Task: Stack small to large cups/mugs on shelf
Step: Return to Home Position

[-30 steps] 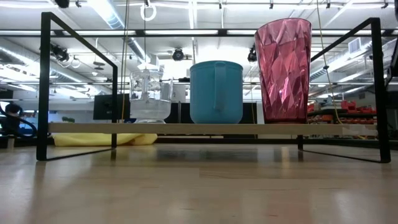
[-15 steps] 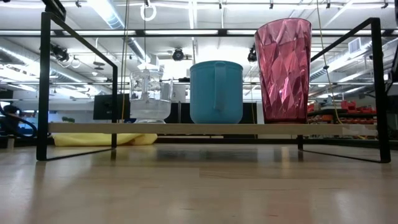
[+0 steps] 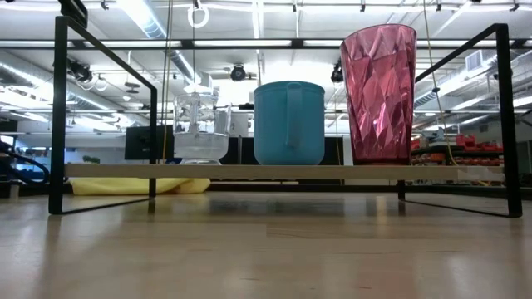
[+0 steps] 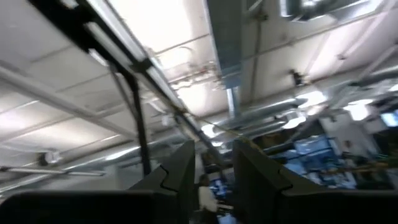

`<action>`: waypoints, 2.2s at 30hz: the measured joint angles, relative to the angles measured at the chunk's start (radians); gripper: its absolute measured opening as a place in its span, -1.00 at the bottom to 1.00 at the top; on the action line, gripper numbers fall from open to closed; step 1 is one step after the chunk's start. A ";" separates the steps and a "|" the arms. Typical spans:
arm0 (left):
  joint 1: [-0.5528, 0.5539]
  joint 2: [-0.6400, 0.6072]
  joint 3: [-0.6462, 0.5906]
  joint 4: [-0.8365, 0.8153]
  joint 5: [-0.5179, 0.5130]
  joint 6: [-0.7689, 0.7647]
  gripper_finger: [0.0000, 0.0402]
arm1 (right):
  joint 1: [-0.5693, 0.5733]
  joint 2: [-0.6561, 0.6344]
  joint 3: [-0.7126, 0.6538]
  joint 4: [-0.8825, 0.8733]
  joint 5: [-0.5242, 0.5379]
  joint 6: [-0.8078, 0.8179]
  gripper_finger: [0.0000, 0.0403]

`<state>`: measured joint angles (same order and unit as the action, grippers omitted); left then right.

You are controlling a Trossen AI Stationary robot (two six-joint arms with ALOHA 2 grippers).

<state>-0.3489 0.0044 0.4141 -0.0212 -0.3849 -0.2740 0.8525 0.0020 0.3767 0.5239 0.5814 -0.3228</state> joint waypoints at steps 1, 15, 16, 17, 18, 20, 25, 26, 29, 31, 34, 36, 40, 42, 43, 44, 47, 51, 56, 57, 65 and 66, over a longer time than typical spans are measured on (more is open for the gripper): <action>0.000 0.000 0.000 0.000 -0.006 0.006 -0.83 | -0.013 0.000 -0.016 0.023 0.025 -0.002 -0.43; 0.000 0.000 -0.053 0.001 -0.023 0.011 -0.87 | -0.155 0.000 -0.127 0.099 -0.066 0.089 -0.43; 0.000 0.000 -0.070 0.018 -0.023 0.003 -0.87 | -0.156 0.000 -0.132 0.094 -0.072 0.101 -0.43; 0.000 0.000 -0.087 0.034 -0.022 -0.003 -0.87 | -0.157 0.000 -0.141 0.093 -0.081 0.113 -0.43; 0.000 0.000 -0.106 0.053 -0.019 -0.006 -0.86 | -0.157 0.000 -0.150 0.092 -0.098 0.123 -0.43; 0.000 0.001 -0.140 0.100 0.000 -0.005 -0.85 | -0.157 0.000 -0.170 0.090 -0.138 0.145 -0.43; 0.000 0.001 -0.201 0.189 0.012 -0.003 -0.82 | -0.157 0.000 -0.210 0.033 -0.208 0.249 -0.43; 0.000 0.001 -0.206 0.194 0.013 -0.007 -0.82 | -0.157 0.000 -0.216 0.018 -0.213 0.272 -0.43; 0.000 0.001 -0.221 0.194 0.013 -0.031 -0.84 | -0.157 0.000 -0.238 0.004 -0.221 0.326 -0.43; 0.000 0.001 -0.229 0.195 0.013 -0.042 -0.85 | -0.157 0.000 -0.249 0.004 -0.221 0.345 -0.43; 0.000 0.001 -0.245 0.199 0.013 -0.061 -0.87 | -0.157 0.000 -0.259 -0.018 -0.222 0.390 -0.43; 0.000 0.001 -0.261 0.198 0.013 -0.080 -0.87 | -0.157 0.000 -0.268 -0.030 -0.225 0.408 -0.43; 0.000 0.001 -0.273 0.205 0.013 -0.083 -0.85 | -0.157 0.000 -0.269 -0.033 -0.227 0.420 -0.43; 0.000 0.001 -0.274 0.203 0.013 -0.082 -0.84 | -0.157 0.000 -0.269 -0.049 -0.228 0.440 -0.43; 0.000 0.001 -0.274 0.205 0.013 -0.082 -0.83 | -0.157 0.000 -0.269 -0.060 -0.228 0.454 -0.43; 0.000 0.001 -0.274 0.205 0.013 -0.082 -0.83 | -0.157 0.000 -0.269 -0.074 -0.228 0.468 -0.43; 0.000 0.002 -0.274 0.203 0.013 -0.082 -0.82 | -0.157 0.000 -0.269 -0.109 -0.228 0.506 -0.43; 0.000 0.002 -0.274 0.200 0.013 -0.082 -0.84 | -0.157 0.000 -0.269 -0.115 -0.228 0.507 -0.43; 0.000 0.002 -0.274 0.150 0.013 -0.113 -0.87 | -0.157 0.000 -0.269 -0.181 -0.228 0.557 -0.43; 0.000 0.002 -0.274 0.147 0.013 -0.114 -0.87 | -0.157 0.000 -0.269 -0.195 -0.228 0.572 -0.43; 0.000 0.002 -0.274 0.140 0.016 -0.081 -0.83 | -0.157 0.000 -0.269 -0.221 -0.228 0.597 -0.43; -0.001 0.002 -0.274 0.139 0.016 -0.076 -0.83 | -0.157 0.000 -0.269 -0.225 -0.228 0.583 -0.43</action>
<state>-0.3502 0.0063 0.1398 0.1182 -0.3692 -0.3495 0.6956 0.0017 0.1074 0.2991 0.3531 0.2602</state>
